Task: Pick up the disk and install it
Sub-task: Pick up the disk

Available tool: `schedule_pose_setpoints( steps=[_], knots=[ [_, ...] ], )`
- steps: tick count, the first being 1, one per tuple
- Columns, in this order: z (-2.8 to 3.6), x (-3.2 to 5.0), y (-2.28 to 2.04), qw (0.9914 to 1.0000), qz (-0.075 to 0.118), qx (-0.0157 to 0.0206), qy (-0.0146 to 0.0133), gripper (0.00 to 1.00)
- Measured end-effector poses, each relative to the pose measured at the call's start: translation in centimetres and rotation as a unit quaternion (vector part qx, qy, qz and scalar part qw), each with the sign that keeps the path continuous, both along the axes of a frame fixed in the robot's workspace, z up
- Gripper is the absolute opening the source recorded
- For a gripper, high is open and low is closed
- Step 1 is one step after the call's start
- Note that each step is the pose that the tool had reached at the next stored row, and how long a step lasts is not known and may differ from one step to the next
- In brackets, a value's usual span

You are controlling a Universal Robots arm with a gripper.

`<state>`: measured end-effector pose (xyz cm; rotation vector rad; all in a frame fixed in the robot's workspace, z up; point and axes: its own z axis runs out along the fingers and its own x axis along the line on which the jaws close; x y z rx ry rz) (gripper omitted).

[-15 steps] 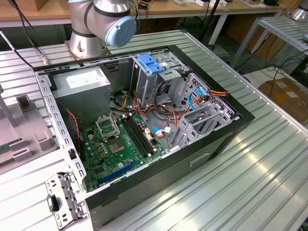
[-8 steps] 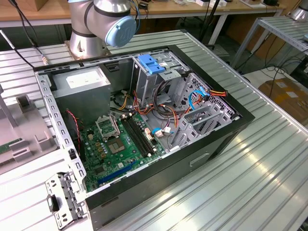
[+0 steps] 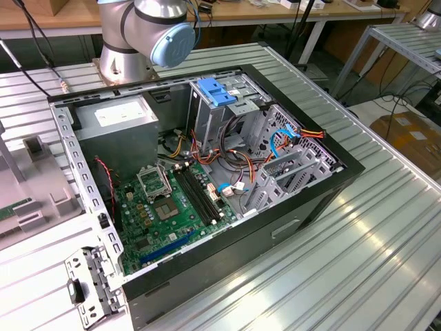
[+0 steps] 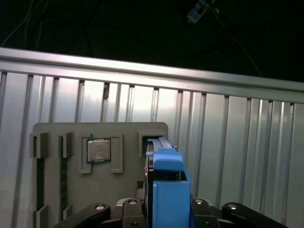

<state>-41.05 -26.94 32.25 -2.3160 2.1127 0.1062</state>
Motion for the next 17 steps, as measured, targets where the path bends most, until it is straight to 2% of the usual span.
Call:
schedule_pose_setpoints(
  steps=[7,17],
  knots=[
    [0.47,0.0,0.0,1.0,0.0,0.0001,-0.0001,0.36],
    [1.52,0.0,0.0,1.0,0.0,0.0002,-0.0001,0.36]
  ],
)
